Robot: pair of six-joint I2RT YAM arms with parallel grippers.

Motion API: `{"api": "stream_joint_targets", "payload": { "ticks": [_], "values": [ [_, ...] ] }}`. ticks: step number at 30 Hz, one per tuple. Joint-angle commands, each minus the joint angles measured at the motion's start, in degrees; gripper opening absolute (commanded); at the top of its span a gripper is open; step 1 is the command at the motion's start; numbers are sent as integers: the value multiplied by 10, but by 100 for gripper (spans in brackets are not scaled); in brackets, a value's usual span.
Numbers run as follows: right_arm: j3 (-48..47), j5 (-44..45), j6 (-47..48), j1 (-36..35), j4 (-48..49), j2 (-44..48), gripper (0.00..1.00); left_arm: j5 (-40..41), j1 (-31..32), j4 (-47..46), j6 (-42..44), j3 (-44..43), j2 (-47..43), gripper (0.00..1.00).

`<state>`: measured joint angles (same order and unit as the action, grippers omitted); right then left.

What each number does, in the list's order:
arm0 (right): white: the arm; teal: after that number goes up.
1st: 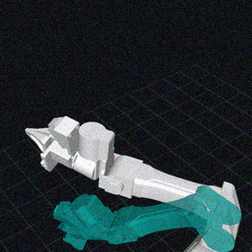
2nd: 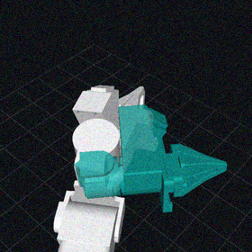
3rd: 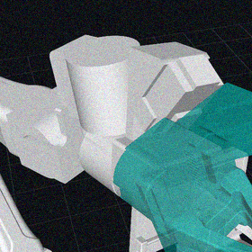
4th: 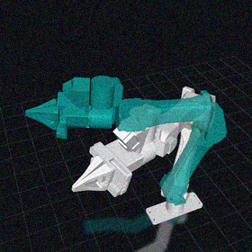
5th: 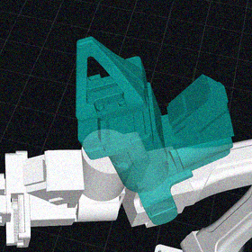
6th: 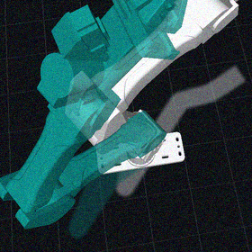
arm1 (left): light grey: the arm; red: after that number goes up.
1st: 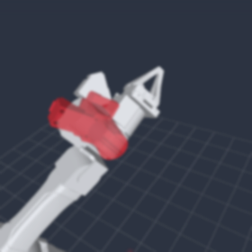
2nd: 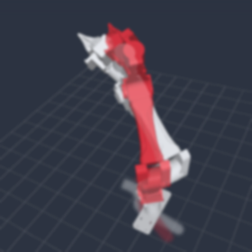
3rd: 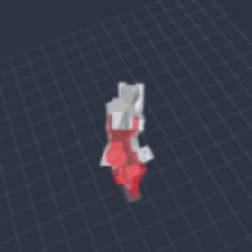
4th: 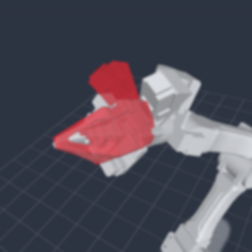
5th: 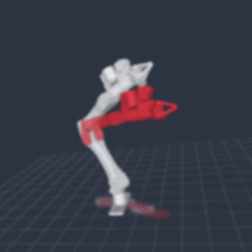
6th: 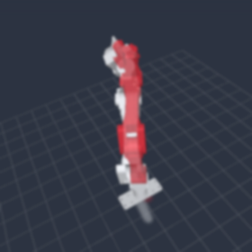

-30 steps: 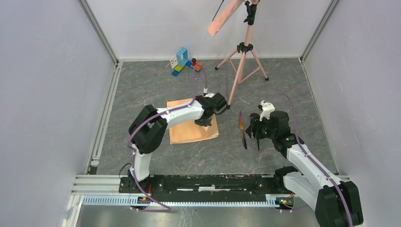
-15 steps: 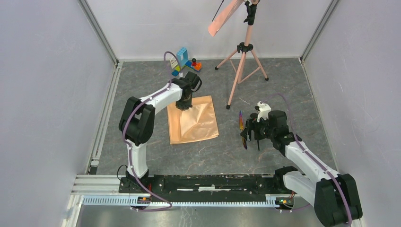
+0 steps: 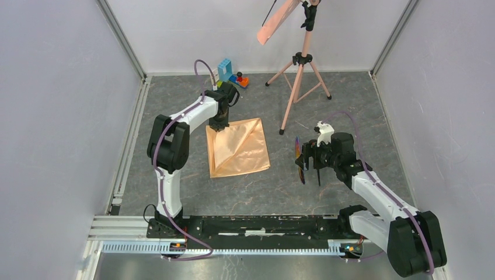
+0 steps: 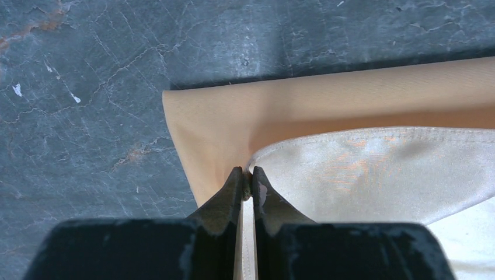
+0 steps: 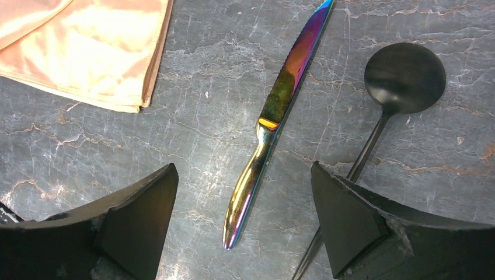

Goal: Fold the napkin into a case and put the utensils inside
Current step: Fold the top corner of the square-folded napkin at the center of the board.

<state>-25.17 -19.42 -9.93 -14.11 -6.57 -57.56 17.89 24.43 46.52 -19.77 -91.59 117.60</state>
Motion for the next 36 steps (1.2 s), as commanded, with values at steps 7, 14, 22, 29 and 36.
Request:
{"api": "stream_joint_targets", "payload": {
  "ticks": [7, 14, 22, 29, 36],
  "values": [
    [-21, -1, 10, 2, 21, -10, 92, 2, -25, -5, 19, -11, 8, 7],
    [-25, -12, 6, 2, 26, -19, 94, -3, -38, -9, 21, -15, 13, 9],
    [-25, -15, 0, -1, 33, -23, 96, -5, -46, -9, 23, -21, 16, 11],
    [-18, -18, -5, -7, 43, -27, 96, -8, -47, -9, 22, -28, 22, 12],
    [-18, -17, -7, -14, 50, -36, 96, -5, -50, -8, 25, -37, 28, 13]
  ]
}}
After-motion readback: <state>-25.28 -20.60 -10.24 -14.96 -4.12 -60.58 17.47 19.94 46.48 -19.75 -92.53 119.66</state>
